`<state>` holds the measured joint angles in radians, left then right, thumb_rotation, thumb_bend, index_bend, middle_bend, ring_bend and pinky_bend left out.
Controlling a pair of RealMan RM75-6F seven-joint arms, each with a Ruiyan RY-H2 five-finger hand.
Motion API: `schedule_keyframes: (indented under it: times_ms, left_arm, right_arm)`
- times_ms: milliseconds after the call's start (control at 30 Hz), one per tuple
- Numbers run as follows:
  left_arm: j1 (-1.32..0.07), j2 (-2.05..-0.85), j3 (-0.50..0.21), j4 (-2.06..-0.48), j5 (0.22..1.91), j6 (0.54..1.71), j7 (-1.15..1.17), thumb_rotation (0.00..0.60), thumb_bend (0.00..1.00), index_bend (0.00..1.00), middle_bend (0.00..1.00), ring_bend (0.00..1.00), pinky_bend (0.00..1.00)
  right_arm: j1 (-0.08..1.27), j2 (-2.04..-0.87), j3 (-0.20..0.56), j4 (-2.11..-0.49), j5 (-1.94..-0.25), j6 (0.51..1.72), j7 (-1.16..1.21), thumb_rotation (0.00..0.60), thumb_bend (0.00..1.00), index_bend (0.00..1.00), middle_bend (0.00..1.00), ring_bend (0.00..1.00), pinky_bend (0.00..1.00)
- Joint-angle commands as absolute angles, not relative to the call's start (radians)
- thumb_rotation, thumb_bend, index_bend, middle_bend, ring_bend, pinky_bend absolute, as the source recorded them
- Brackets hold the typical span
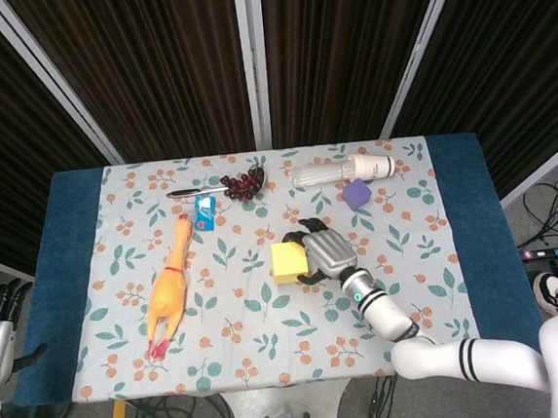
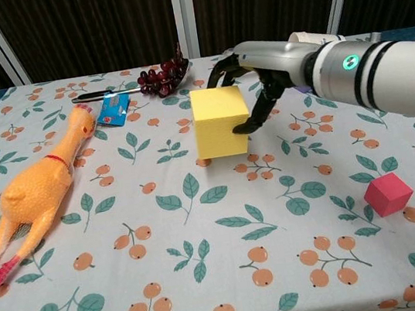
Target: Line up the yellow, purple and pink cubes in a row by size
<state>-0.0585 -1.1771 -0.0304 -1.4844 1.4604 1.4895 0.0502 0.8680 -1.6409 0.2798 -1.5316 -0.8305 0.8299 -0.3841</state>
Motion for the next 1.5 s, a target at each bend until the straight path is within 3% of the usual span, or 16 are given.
schedule_keyframes:
  times_ms: [33, 300, 600, 767, 900, 1033, 1267, 1500]
  left_arm:
    - [-0.056, -1.177, -0.029, -1.482, 1.460, 1.490, 0.048, 0.600, 0.02, 0.16, 0.19, 0.10, 0.12]
    - [-0.050, -1.181, -0.025, -1.467, 1.458, 1.488, 0.036, 0.600, 0.02, 0.16, 0.19, 0.10, 0.12]
    - [-0.046, -1.188, -0.023, -1.450, 1.458, 1.484, 0.020, 0.600, 0.02, 0.16, 0.19, 0.10, 0.12]
    - [-0.045, -1.190, -0.023, -1.445, 1.461, 1.485, 0.016, 0.600, 0.02, 0.16, 0.19, 0.10, 0.12]
    - [-0.046, -1.191, -0.025, -1.443, 1.462, 1.486, 0.015, 0.600, 0.02, 0.16, 0.19, 0.10, 0.12]
    - [-0.049, -1.191, -0.028, -1.445, 1.467, 1.489, 0.017, 0.600, 0.02, 0.16, 0.19, 0.10, 0.12]
    - [-0.049, -1.189, -0.029, -1.451, 1.473, 1.493, 0.022, 0.600, 0.02, 0.16, 0.19, 0.10, 0.12]
    - [-0.045, -1.184, -0.029, -1.474, 1.471, 1.499, 0.039, 0.600, 0.02, 0.16, 0.19, 0.10, 0.12]
  right_arm:
    - [0.912, -1.689, 0.292, -1.492, -0.790, 0.842, -0.426, 0.600, 0.16, 0.26, 0.30, 0.05, 0.00]
    - [0.992, -1.811, 0.310, -1.372, -0.700, 0.889, -0.498, 0.600, 0.16, 0.26, 0.28, 0.04, 0.00]
    - [1.012, -1.869, 0.304, -1.326, -0.678, 0.909, -0.513, 0.600, 0.15, 0.26, 0.26, 0.04, 0.00]
    - [1.011, -1.870, 0.291, -1.333, -0.667, 0.910, -0.529, 0.600, 0.15, 0.14, 0.17, 0.00, 0.00]
    - [0.996, -1.832, 0.275, -1.386, -0.657, 0.923, -0.549, 0.600, 0.09, 0.01, 0.08, 0.00, 0.00]
    - [0.964, -1.755, 0.264, -1.474, -0.680, 0.951, -0.543, 0.600, 0.06, 0.00, 0.05, 0.00, 0.00]
    - [0.917, -1.560, 0.257, -1.554, -0.732, 0.980, -0.546, 0.600, 0.06, 0.00, 0.07, 0.00, 0.00]
    - [0.952, -1.451, 0.218, -1.438, -0.708, 0.865, -0.606, 0.600, 0.09, 0.02, 0.13, 0.00, 0.00]
